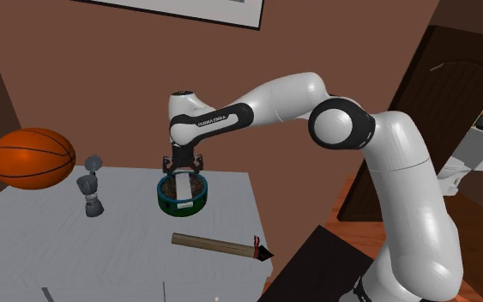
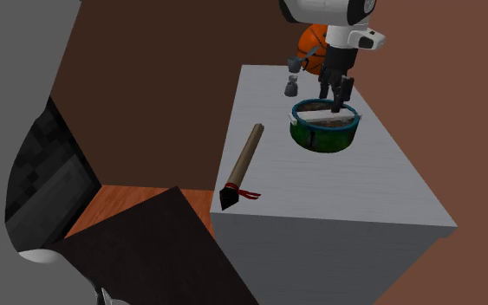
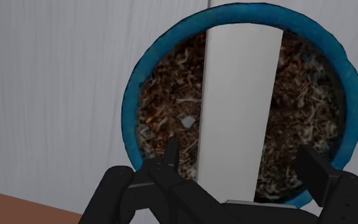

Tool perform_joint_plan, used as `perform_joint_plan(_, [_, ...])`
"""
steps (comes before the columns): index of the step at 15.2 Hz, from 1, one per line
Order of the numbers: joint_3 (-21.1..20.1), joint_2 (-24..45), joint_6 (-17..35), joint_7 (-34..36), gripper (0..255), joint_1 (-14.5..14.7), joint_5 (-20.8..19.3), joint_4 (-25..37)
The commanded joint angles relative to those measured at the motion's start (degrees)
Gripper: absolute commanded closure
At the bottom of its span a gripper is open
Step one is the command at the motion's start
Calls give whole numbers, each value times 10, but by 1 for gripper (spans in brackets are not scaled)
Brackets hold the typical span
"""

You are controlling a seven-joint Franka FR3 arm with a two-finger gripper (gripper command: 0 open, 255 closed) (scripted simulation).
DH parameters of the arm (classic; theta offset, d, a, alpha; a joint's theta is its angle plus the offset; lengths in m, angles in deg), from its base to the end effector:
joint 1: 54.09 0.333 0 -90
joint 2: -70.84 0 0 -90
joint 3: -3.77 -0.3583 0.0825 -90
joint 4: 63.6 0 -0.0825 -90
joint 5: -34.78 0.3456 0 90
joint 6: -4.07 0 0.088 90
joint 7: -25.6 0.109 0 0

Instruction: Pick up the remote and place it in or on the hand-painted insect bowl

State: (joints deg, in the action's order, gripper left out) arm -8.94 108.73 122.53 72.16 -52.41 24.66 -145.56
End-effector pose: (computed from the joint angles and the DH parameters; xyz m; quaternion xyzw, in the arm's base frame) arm 0.6992 0.1320 0.3612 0.9661 -0.2578 0.0019 0.0100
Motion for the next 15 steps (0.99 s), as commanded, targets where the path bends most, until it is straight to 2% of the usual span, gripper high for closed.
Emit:
perform_joint_plan(1, [0, 0, 0, 0, 0, 0, 0, 0])
perform_joint_plan(3, [0, 0, 0, 0, 0, 0, 0, 0])
perform_joint_plan(7, [-5, -26, -57, -5, 0, 0, 7, 32])
perform_joint_plan(15, [-5, -26, -57, -5, 0, 0, 7, 31])
